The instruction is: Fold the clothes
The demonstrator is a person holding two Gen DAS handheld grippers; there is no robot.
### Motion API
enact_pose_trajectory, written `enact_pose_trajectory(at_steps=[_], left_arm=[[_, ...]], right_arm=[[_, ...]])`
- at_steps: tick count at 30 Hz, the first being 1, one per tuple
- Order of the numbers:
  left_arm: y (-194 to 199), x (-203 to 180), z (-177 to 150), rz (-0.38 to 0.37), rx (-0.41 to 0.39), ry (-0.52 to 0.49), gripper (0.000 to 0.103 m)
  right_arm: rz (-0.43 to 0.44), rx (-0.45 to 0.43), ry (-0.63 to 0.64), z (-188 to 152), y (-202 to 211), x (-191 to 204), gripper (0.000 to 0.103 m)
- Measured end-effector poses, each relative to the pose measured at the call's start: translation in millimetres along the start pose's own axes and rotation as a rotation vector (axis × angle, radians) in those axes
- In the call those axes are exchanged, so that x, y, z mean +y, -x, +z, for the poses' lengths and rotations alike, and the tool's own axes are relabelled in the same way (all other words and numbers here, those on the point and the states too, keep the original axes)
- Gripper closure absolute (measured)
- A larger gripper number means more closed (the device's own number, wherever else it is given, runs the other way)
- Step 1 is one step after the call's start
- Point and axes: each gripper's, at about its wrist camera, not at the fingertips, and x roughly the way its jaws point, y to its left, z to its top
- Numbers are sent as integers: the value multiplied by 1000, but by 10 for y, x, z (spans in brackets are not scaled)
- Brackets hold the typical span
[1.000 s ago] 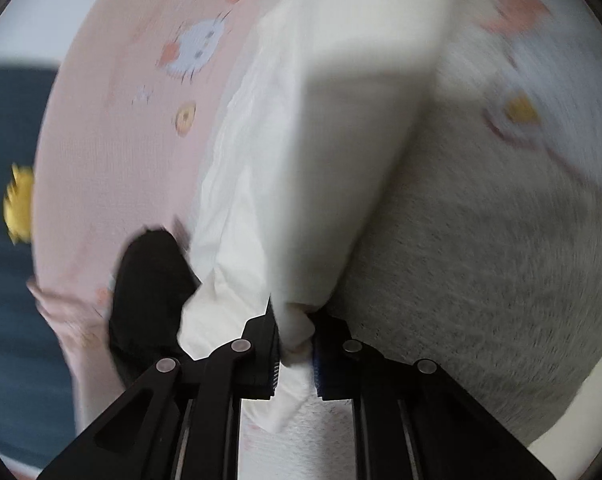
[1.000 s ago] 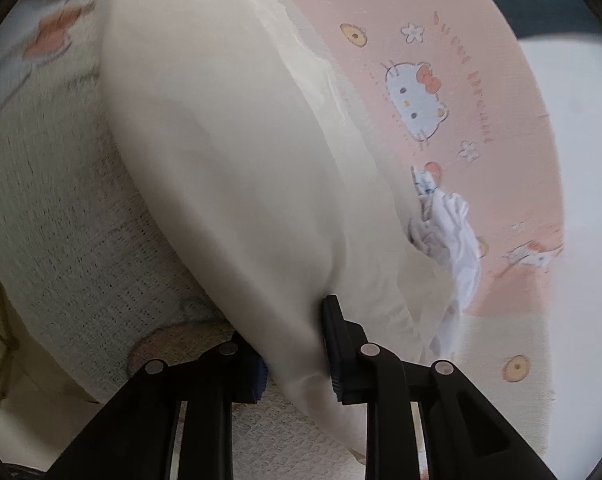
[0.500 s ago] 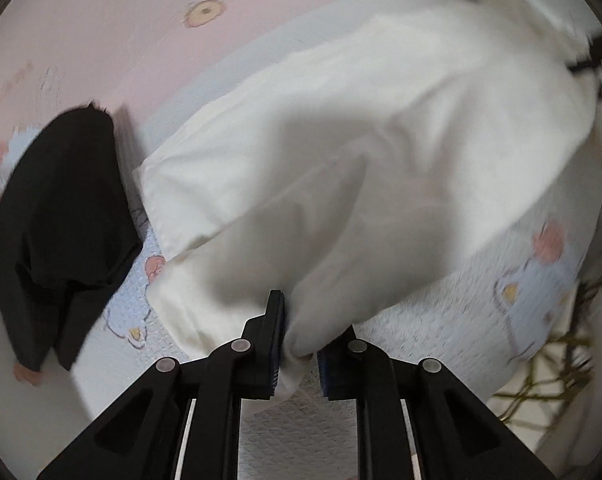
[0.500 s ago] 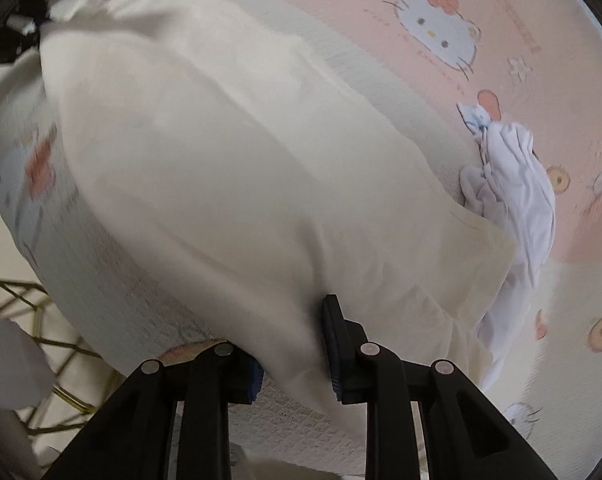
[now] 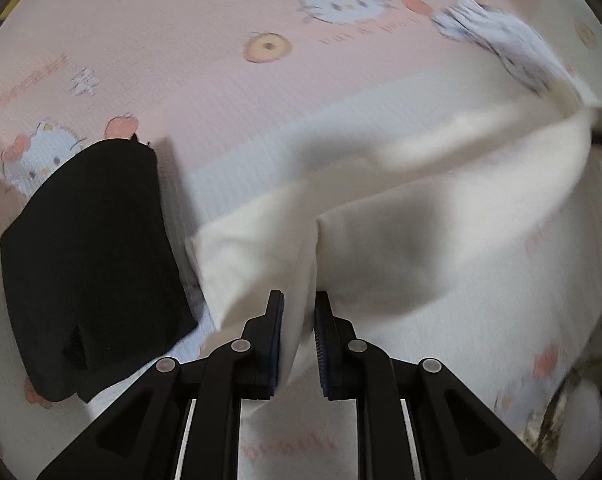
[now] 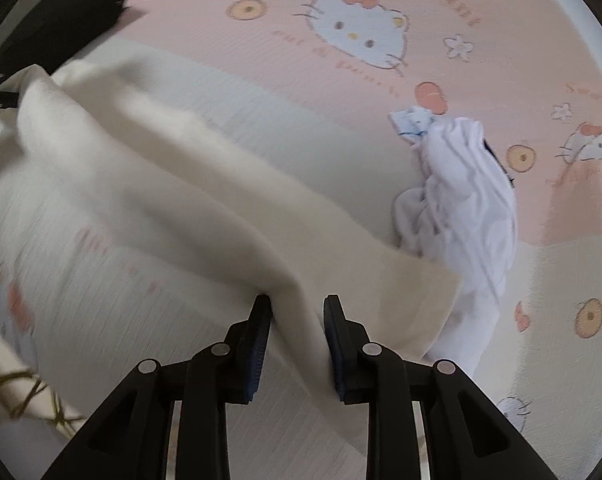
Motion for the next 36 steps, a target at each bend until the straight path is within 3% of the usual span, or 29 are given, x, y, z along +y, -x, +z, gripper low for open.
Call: enact_pose_trajectory(at_steps=[2, 9, 13, 17, 21, 26, 33, 36], left_arm=[[-29, 78, 123, 1, -17, 68, 91], [-53, 485, 312, -189, -62, 398, 90], [215, 551, 185, -280, -96, 529, 90], [322, 669, 23, -290, -86, 567, 90], [416, 694, -177, -216, -105, 548, 90], [242, 684, -215, -191, -49, 525, 90], [-34, 677, -81, -222, 24, 519, 90], [-101, 702, -39, -235, 30, 537, 90]], right_arm=[[-31, -6, -7, 102, -69, -13, 72], [-76, 49, -127, 405, -434, -186, 51], [-88, 65, -185, 473, -466, -277, 49], [-104, 9, -183, 384, -198, -316, 49], [-113, -50, -183, 203, 88, -408, 41], [-90, -67, -226, -77, 262, -645, 41], [49, -65, -491, -450, 275, -1290, 41], [105, -66, -503, -471, 201, -1347, 41]])
